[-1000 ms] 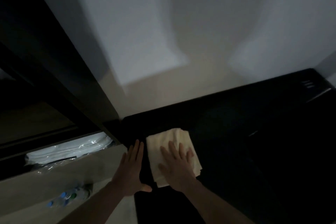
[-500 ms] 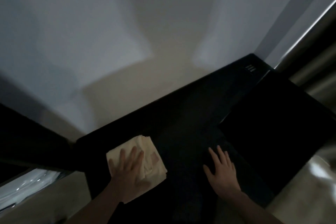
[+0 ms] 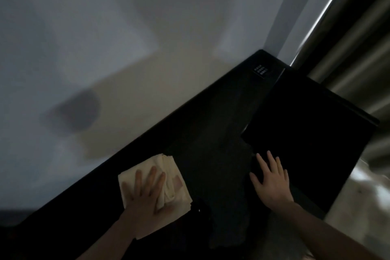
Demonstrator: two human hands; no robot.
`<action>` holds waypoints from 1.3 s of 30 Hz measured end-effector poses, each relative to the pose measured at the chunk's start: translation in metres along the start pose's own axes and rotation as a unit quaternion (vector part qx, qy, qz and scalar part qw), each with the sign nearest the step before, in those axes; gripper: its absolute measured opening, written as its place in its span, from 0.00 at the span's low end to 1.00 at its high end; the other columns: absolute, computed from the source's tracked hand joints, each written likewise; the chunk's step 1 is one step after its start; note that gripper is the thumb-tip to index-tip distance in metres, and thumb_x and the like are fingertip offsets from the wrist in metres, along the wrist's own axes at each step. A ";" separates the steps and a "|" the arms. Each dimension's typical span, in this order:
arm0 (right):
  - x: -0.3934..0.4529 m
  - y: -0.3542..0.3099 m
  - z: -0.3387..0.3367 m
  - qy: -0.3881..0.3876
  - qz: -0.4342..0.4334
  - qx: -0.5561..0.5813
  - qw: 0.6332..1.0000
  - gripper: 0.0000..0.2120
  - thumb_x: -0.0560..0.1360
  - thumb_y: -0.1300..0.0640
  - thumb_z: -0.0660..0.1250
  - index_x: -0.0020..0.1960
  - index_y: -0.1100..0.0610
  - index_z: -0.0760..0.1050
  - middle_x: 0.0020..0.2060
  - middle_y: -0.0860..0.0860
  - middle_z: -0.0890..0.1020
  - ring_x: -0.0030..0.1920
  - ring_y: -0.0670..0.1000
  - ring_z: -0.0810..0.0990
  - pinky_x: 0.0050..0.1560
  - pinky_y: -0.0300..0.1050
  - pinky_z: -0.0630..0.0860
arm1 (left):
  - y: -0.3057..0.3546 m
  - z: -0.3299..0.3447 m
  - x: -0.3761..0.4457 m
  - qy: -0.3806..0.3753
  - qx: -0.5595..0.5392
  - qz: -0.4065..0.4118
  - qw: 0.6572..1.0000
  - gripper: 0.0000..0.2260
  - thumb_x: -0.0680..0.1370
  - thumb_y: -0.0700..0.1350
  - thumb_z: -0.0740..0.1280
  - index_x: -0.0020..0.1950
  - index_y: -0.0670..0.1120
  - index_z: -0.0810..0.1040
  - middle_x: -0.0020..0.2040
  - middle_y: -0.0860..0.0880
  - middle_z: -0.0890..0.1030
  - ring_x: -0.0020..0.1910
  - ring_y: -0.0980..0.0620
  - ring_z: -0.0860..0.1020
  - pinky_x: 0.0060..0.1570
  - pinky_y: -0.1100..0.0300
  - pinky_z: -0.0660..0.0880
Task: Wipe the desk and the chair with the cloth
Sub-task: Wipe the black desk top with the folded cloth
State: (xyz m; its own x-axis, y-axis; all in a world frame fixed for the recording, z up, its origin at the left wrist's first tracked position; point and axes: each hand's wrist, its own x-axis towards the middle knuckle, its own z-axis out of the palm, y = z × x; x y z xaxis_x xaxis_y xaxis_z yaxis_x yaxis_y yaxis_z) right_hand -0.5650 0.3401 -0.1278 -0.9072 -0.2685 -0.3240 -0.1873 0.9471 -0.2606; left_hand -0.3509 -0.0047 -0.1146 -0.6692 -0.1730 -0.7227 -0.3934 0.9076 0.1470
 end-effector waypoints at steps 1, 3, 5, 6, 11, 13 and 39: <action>0.011 0.006 -0.002 0.005 -0.001 0.005 1.000 0.35 0.84 0.36 0.57 0.86 0.42 0.47 0.86 0.48 0.42 0.85 0.55 0.39 0.83 0.63 0.44 | 0.008 -0.006 0.012 0.003 0.006 0.010 1.000 0.42 0.76 0.79 0.45 0.68 0.62 0.15 0.69 0.56 0.12 0.71 0.36 0.17 0.72 0.28 0.30; 0.035 0.019 -0.005 0.017 0.000 0.006 1.000 0.35 0.84 0.36 0.56 0.86 0.42 0.47 0.86 0.48 0.43 0.85 0.55 0.38 0.83 0.64 0.43 | 0.026 -0.016 0.033 0.021 0.003 0.036 0.999 0.41 0.79 0.77 0.47 0.68 0.65 0.15 0.70 0.58 0.13 0.70 0.39 0.15 0.71 0.32 0.26; 0.057 0.032 -0.008 0.034 0.004 -0.004 0.999 0.35 0.84 0.35 0.55 0.86 0.42 0.48 0.86 0.48 0.43 0.85 0.55 0.39 0.83 0.65 0.42 | 0.043 -0.027 0.053 0.048 0.005 0.058 0.997 0.40 0.79 0.77 0.47 0.71 0.66 0.17 0.74 0.59 0.16 0.71 0.42 0.15 0.71 0.35 0.24; 0.067 0.039 -0.010 0.044 0.005 -0.005 0.999 0.34 0.84 0.35 0.54 0.86 0.43 0.49 0.86 0.48 0.44 0.85 0.55 0.39 0.83 0.64 0.42 | 0.053 -0.032 0.062 0.061 0.014 0.067 0.996 0.40 0.79 0.77 0.46 0.72 0.66 0.18 0.75 0.59 0.17 0.72 0.43 0.15 0.71 0.35 0.23; 0.107 0.076 -0.025 0.094 -0.002 0.005 0.996 0.34 0.83 0.31 0.46 0.86 0.43 0.52 0.86 0.49 0.50 0.85 0.53 0.43 0.83 0.64 0.41 | 0.101 -0.066 0.108 0.094 0.048 0.107 0.989 0.39 0.79 0.77 0.45 0.77 0.64 0.22 0.75 0.60 0.18 0.73 0.45 0.16 0.74 0.34 0.25; 0.113 0.084 -0.026 0.105 -0.013 -0.009 0.994 0.35 0.82 0.30 0.44 0.86 0.43 0.52 0.86 0.48 0.51 0.85 0.52 0.42 0.83 0.62 0.39 | 0.120 -0.078 0.127 0.110 0.056 0.121 0.985 0.39 0.78 0.77 0.44 0.78 0.63 0.24 0.77 0.59 0.20 0.74 0.45 0.17 0.74 0.33 0.27; 0.123 0.091 -0.016 0.121 -0.033 -0.002 0.992 0.33 0.83 0.36 0.54 0.86 0.45 0.56 0.86 0.46 0.52 0.86 0.53 0.46 0.82 0.67 0.46 | 0.380 -0.235 0.355 0.228 0.124 0.222 0.940 0.38 0.79 0.74 0.45 0.84 0.60 0.37 0.84 0.54 0.33 0.82 0.38 0.31 0.75 0.30 0.31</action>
State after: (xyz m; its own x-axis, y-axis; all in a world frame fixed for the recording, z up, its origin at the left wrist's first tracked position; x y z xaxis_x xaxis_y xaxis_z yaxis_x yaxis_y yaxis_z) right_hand -0.6994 0.3958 -0.1768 -0.9565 -0.2809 -0.0786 -0.2508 0.9297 -0.2696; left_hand -0.8865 0.1887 -0.1564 -0.9553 0.1497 -0.2550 0.1099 0.9804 0.1636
